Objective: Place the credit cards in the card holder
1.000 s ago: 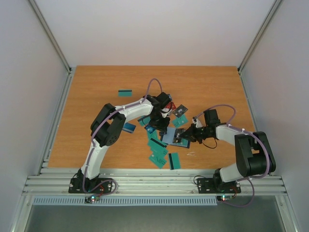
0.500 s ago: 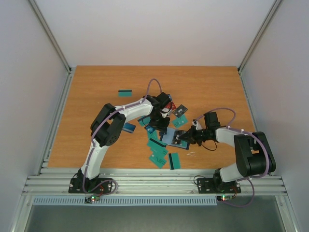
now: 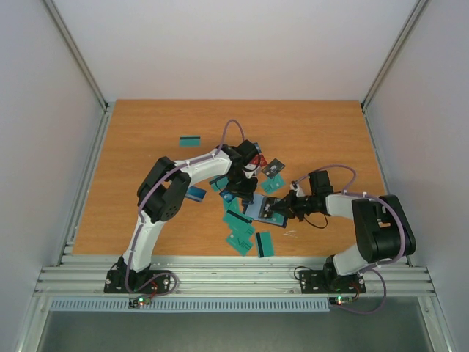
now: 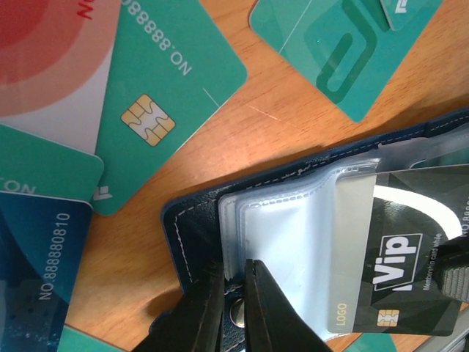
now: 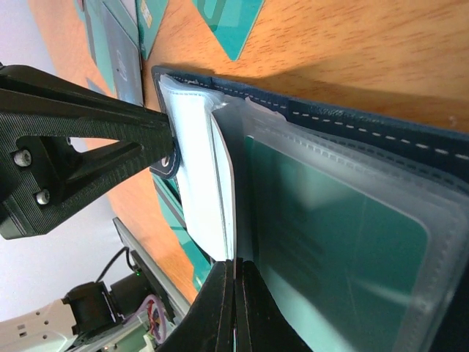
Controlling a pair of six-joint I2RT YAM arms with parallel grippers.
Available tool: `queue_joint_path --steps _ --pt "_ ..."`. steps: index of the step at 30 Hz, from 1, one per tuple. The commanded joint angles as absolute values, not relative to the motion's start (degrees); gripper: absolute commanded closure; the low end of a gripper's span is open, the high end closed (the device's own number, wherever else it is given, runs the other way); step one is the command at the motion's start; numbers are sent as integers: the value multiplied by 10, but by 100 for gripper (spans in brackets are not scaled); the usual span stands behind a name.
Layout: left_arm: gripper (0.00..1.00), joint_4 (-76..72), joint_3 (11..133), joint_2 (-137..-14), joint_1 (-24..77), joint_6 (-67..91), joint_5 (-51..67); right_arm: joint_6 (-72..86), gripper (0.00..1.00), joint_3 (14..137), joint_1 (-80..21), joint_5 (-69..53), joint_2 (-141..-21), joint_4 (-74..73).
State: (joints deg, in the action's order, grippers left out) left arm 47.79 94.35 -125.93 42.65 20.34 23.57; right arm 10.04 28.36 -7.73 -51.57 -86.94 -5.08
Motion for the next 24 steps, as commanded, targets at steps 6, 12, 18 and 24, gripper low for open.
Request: queue_joint_path --steps 6,12,18,24 --pt "90 466 910 -1261 431 218 249 117 99 288 -105 -516 -905 -8" --pt "90 464 904 -1251 430 224 253 122 99 310 -121 -503 -927 -6" --pt "89 484 920 -1229 429 222 243 122 99 329 -140 -492 -963 -14" --pt "87 510 942 -1203 421 215 224 104 94 346 -141 -482 -968 -62"
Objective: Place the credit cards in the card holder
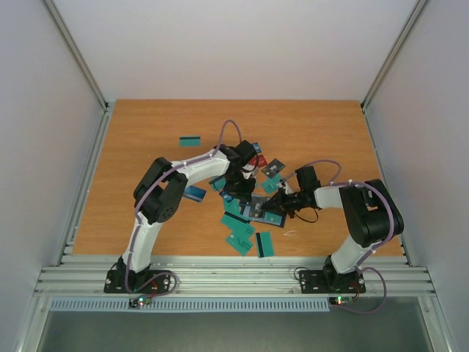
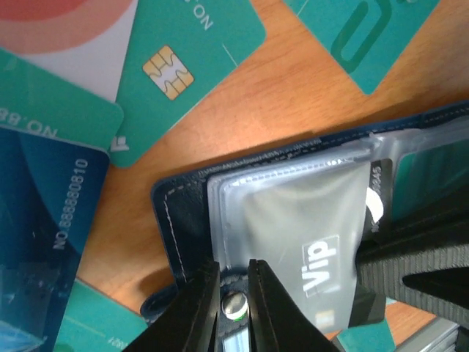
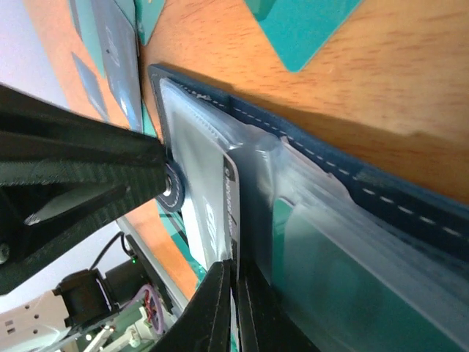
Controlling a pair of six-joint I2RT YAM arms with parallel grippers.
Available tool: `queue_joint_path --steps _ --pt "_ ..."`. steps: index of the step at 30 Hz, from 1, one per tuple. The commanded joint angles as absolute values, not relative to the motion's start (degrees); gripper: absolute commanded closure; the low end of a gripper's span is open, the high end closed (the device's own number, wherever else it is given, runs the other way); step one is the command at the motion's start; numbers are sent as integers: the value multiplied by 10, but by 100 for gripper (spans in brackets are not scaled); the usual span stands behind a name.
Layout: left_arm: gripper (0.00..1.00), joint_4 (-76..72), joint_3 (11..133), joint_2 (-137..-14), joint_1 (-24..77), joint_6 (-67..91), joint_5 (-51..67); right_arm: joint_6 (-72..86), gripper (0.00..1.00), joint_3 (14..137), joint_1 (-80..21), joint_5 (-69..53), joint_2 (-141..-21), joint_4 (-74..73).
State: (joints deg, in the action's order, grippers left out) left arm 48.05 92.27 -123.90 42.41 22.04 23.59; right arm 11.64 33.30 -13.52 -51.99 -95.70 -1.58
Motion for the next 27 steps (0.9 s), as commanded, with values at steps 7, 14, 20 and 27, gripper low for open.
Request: queue_joint_path --steps 7,14,20,27 --pt "86 522 923 -1176 406 201 196 85 79 359 -142 -468 -945 -125" --pt "86 530 898 -1183 402 179 171 64 52 389 -148 -440 -929 -202" --pt "87 522 882 -1203 402 172 182 50 41 419 -180 -392 -943 -260" --pt "87 490 864 -1216 407 182 221 38 40 470 -217 -339 -969 -323"
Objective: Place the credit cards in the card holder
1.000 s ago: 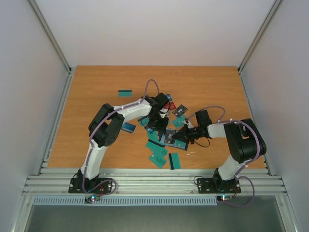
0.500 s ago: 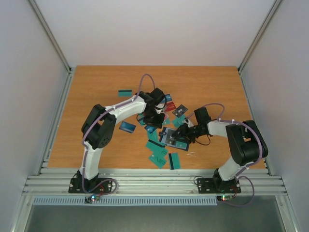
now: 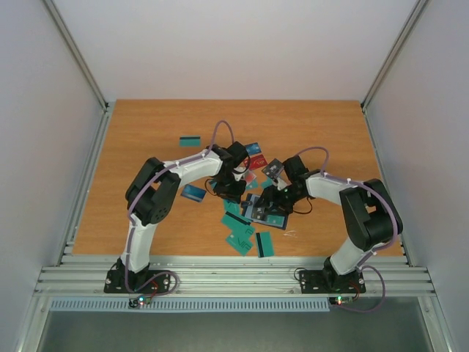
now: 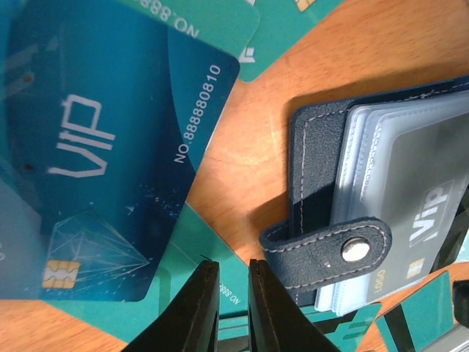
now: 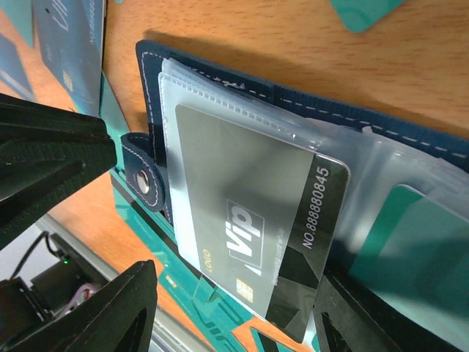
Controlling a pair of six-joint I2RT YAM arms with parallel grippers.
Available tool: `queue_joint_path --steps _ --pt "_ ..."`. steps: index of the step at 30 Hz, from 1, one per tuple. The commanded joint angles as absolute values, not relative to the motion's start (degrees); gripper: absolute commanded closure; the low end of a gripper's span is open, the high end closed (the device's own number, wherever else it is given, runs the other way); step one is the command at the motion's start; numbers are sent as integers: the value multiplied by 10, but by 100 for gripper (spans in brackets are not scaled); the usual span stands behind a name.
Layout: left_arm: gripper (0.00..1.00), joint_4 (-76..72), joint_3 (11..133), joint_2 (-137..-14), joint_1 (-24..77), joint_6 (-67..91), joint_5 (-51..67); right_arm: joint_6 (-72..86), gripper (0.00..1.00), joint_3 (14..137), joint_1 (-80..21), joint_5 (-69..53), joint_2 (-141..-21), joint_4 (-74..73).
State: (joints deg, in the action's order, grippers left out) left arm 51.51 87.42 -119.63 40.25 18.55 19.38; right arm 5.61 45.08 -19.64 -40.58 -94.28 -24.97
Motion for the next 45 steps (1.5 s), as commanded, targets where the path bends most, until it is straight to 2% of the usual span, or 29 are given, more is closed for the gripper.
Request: queue_joint_path --steps 1,27,33,45 --pt "87 481 860 -1217 407 185 230 36 40 478 -221 -335 -973 -331" --pt "87 388 810 -1211 415 254 339 80 40 656 -314 -331 -1089 -440" --pt "87 349 776 -1187 414 290 368 79 37 696 -315 -289 -1111 -487" --pt "87 275 722 -1154 411 344 407 18 37 692 -275 -256 -1107 -505"
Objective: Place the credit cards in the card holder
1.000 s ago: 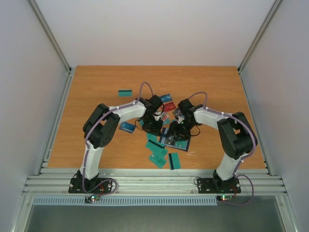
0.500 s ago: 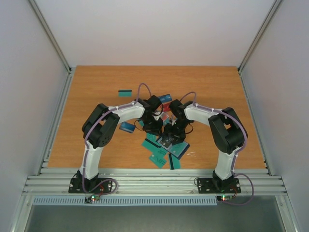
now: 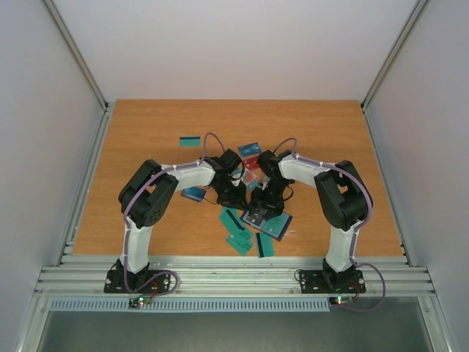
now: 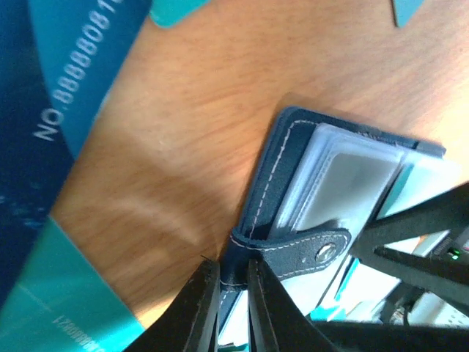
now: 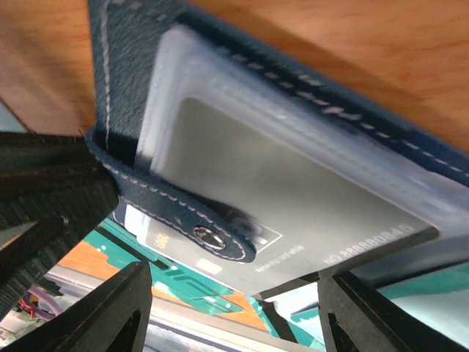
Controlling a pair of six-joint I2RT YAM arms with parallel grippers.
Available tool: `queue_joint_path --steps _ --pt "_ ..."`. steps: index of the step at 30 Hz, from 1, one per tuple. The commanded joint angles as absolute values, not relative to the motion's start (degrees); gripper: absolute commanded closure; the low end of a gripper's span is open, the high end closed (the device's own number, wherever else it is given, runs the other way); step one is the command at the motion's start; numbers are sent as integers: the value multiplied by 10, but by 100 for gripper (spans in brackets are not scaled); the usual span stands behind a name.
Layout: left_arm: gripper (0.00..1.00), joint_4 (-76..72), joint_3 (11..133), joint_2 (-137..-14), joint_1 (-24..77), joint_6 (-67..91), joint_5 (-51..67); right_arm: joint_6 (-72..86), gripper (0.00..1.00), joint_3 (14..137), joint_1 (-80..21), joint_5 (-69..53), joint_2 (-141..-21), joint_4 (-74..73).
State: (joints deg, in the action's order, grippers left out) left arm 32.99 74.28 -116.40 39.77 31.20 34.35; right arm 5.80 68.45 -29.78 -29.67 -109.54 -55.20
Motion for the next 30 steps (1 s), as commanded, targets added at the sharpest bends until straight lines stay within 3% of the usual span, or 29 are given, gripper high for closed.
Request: queue_joint_path --steps 1,6,14,23,30 --pt "87 268 718 -1153 411 348 410 11 37 692 -270 -256 -1107 -508" --pt "85 268 708 -1123 411 345 384 -28 36 674 -251 -272 -1077 -515" --pt "59 362 746 -1063 421 257 250 -34 36 649 -247 -338 -1022 -519" --pt "42 376 757 -1042 489 168 127 -27 36 612 -221 -352 -951 -532" --pt "25 384 795 -1081 545 134 16 -19 37 554 -144 -341 -871 -537"
